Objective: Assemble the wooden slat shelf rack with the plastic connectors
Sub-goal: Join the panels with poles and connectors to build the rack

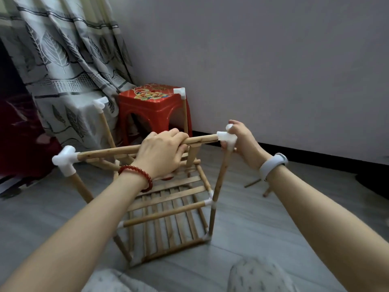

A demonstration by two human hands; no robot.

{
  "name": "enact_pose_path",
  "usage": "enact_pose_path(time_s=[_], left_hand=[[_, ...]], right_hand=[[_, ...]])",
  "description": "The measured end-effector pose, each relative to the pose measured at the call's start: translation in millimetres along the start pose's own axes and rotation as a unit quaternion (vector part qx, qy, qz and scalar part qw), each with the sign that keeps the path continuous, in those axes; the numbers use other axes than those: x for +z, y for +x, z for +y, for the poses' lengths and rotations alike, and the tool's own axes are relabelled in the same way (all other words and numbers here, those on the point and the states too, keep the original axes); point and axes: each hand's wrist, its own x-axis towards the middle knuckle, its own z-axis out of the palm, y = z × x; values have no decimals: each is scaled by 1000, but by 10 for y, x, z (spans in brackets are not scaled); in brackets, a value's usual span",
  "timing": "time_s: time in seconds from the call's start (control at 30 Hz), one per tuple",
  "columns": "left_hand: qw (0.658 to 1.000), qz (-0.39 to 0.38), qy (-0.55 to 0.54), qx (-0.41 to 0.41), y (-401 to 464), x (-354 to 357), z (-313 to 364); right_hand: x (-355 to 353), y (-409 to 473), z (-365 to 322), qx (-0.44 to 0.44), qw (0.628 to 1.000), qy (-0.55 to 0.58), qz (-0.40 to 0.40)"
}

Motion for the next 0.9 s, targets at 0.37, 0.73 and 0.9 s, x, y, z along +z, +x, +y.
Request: enact_pose_path(time_s=[0.37,0.73,0.9], left_hand=[[999,44,-1,12,-85,104,-2],[998,32,-35,29,-82,40,-96],[998,54,-25,31,-78,68,-108]], right_hand=[[103,30,-23,21,996,-87,22],[176,-57,-68,23,997,-76,-13],[237,-85,-95,19,996,-92,-5]])
